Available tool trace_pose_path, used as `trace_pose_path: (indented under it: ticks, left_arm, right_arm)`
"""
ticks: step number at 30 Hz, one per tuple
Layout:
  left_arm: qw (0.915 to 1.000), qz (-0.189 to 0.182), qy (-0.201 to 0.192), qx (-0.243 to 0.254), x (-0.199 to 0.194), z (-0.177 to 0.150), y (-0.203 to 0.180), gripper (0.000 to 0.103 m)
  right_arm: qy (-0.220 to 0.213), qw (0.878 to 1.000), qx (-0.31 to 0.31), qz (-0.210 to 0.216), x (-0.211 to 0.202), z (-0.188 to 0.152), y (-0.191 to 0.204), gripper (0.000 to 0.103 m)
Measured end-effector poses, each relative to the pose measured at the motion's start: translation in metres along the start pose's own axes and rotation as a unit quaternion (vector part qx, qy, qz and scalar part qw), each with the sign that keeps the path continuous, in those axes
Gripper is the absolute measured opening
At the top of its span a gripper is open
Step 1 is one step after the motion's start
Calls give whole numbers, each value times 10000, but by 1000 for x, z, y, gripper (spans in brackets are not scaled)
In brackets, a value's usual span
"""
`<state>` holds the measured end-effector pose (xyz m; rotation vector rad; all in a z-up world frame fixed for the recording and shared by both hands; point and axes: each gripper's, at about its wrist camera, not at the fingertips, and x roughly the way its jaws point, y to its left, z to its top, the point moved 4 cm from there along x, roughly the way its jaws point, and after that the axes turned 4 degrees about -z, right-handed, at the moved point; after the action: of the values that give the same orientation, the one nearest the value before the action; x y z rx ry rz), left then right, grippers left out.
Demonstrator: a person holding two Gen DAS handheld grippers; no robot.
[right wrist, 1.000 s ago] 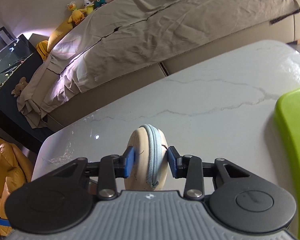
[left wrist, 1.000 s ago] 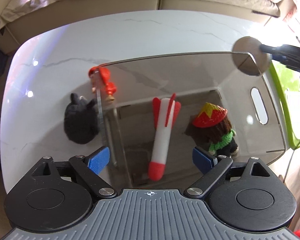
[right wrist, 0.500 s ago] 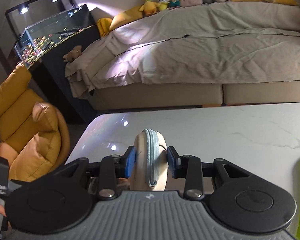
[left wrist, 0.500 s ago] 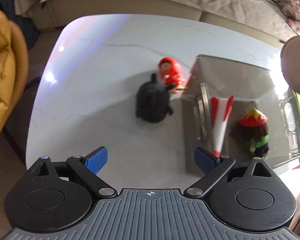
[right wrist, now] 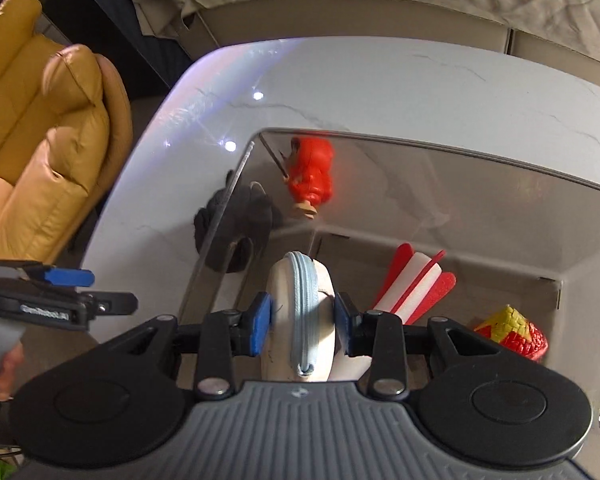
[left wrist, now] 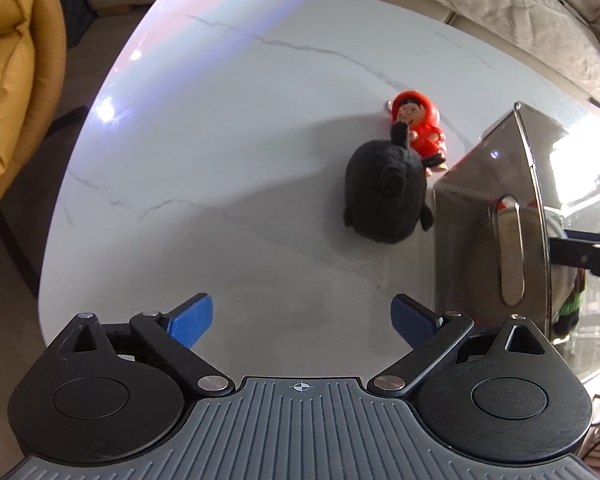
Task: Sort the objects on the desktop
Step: 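Lower the case into the box with the right tool while the left tool grasps the black plush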
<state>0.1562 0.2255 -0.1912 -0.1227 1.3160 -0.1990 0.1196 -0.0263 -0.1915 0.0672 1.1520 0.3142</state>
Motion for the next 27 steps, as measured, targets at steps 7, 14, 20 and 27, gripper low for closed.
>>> trace_pose_path:
  ticks: [7, 14, 20, 27]
  left_arm:
    - [9995, -27, 8, 307, 15, 16, -13, 99]
    - [9987, -333, 71, 378, 23, 32, -21, 99]
    - [9916, -1280, 203, -46, 35, 54, -18, 100]
    - [9877, -1488, 279, -385, 66, 77, -23, 100]
  right_arm:
    - [163, 9998, -81, 91, 10, 0, 0, 31]
    - [187, 9998, 6, 96, 12, 5, -8, 38]
    - [166, 9992, 306, 193, 0, -1, -29, 58]
    - [-77, 9989, 390, 258, -28, -9, -53, 67]
